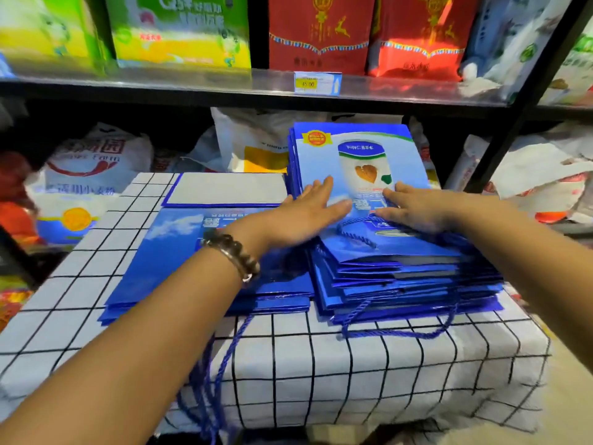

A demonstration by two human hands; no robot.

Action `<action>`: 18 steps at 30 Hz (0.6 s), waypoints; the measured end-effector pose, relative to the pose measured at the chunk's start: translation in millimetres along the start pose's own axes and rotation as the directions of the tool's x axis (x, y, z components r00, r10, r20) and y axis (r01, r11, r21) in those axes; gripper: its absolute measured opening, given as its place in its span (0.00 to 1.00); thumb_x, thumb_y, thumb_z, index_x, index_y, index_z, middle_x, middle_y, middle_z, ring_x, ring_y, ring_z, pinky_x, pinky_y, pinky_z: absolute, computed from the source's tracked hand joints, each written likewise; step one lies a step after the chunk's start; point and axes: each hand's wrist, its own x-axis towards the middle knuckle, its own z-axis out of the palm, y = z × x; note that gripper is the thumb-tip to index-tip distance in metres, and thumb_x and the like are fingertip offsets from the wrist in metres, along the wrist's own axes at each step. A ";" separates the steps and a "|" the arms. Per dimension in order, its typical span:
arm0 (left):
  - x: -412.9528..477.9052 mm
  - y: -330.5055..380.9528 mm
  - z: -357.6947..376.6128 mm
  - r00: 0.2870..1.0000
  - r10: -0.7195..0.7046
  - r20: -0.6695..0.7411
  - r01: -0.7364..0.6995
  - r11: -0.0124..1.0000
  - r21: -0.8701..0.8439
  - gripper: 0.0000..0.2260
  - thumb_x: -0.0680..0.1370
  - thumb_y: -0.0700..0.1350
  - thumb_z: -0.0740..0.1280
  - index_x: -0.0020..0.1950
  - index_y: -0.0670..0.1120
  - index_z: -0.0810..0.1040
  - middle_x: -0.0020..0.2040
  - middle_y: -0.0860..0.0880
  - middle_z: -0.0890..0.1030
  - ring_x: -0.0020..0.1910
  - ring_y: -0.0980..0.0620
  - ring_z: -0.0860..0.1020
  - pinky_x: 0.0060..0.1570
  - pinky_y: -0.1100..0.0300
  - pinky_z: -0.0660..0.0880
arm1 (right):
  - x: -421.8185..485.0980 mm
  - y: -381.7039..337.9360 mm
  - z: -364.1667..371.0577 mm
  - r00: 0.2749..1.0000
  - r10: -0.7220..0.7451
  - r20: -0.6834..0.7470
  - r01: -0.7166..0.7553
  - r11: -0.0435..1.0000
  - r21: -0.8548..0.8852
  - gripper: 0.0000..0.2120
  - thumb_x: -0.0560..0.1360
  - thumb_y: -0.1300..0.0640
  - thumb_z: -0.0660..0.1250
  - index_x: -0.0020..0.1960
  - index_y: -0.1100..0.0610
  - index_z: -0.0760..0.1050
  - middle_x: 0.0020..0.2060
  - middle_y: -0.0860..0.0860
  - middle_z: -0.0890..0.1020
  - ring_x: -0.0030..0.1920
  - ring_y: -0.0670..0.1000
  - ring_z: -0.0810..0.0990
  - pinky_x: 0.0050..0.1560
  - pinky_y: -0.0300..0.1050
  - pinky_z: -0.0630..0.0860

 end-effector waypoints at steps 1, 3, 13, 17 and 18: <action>-18.0 -4.9 -8.1 0.999 0.029 -0.023 -0.029 1.000 -0.007 0.27 0.80 0.56 0.52 0.76 0.51 0.47 0.77 0.51 0.50 0.75 0.55 0.51 0.71 0.60 0.48 | -8.4 -3.3 -15.1 0.993 0.009 -0.120 -0.016 0.998 -0.061 0.25 0.76 0.38 0.52 0.63 0.55 0.66 0.67 0.58 0.68 0.66 0.57 0.67 0.63 0.52 0.66; -56.3 -22.1 -21.1 0.993 0.009 -0.115 -0.007 1.000 0.012 0.23 0.79 0.53 0.56 0.74 0.52 0.59 0.73 0.54 0.63 0.69 0.57 0.65 0.61 0.67 0.60 | -31.7 -22.7 -43.1 0.920 -0.020 -0.391 -0.037 0.990 -0.137 0.20 0.76 0.41 0.58 0.61 0.52 0.70 0.62 0.55 0.74 0.61 0.58 0.73 0.55 0.51 0.70; -149.3 -98.1 -0.3 0.915 -0.260 -0.308 0.365 0.858 0.362 0.35 0.69 0.64 0.40 0.73 0.54 0.61 0.76 0.50 0.57 0.75 0.50 0.55 0.71 0.55 0.55 | -91.5 -199.2 23.5 0.761 -0.516 -0.394 0.583 0.810 0.065 0.16 0.77 0.47 0.59 0.63 0.49 0.69 0.62 0.49 0.74 0.61 0.53 0.72 0.52 0.48 0.72; -171.6 -99.4 -1.6 0.931 -0.216 -0.294 0.310 0.893 0.326 0.38 0.65 0.70 0.41 0.73 0.57 0.60 0.75 0.55 0.57 0.74 0.56 0.54 0.69 0.63 0.52 | -86.1 -206.6 55.3 0.839 -0.470 -0.274 0.528 0.825 0.201 0.25 0.76 0.40 0.56 0.71 0.45 0.60 0.73 0.47 0.60 0.71 0.49 0.61 0.64 0.46 0.65; -181.5 -100.2 -4.0 0.929 -0.220 -0.297 0.308 0.906 0.292 0.37 0.66 0.72 0.48 0.72 0.57 0.61 0.74 0.56 0.59 0.73 0.58 0.56 0.68 0.65 0.53 | -88.9 -207.4 59.4 0.835 -0.473 -0.280 0.533 0.821 0.203 0.26 0.76 0.39 0.54 0.72 0.44 0.58 0.74 0.45 0.56 0.72 0.48 0.58 0.66 0.45 0.63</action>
